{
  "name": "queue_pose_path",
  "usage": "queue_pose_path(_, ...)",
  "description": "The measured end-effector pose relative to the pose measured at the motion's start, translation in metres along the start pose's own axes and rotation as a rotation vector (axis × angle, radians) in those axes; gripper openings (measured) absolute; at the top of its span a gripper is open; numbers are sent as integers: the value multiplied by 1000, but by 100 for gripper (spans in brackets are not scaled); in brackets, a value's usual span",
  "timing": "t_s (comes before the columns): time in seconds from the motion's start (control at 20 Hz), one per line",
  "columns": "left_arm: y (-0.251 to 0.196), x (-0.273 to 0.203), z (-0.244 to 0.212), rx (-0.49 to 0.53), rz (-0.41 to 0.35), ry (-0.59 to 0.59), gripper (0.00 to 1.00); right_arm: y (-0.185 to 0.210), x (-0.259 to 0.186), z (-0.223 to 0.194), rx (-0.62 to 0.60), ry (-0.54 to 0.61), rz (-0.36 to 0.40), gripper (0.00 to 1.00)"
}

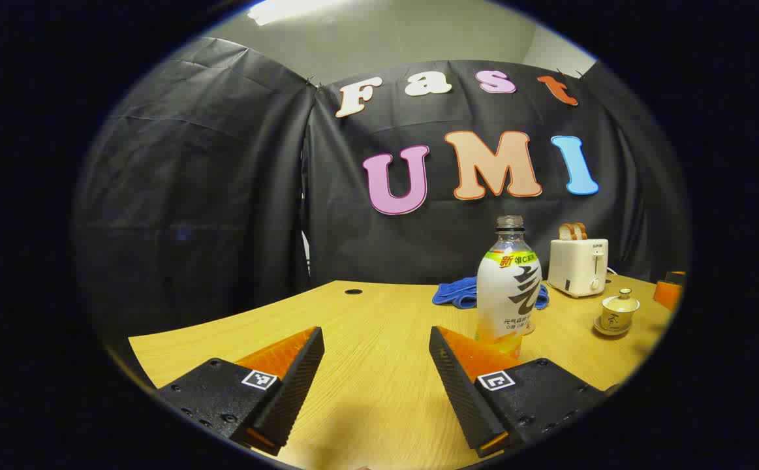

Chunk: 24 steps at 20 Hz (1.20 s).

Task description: Open the teacup lid with one hand, grasp the water bottle and pour water into the teacup with the other hand; after pouring, place the water bottle on the coaster and then close the teacup lid.

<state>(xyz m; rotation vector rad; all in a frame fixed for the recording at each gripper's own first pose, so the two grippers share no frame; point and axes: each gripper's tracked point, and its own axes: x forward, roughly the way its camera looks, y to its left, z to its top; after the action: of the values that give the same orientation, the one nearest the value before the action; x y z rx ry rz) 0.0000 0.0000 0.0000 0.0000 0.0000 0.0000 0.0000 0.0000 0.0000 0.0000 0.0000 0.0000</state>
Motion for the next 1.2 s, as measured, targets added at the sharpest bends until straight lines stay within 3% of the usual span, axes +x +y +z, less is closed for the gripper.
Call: queue_pose_path(1.2, 4, -3, 0, -1, 19, 5, 95, -2, 1, -1, 1, -2, -13, 100)
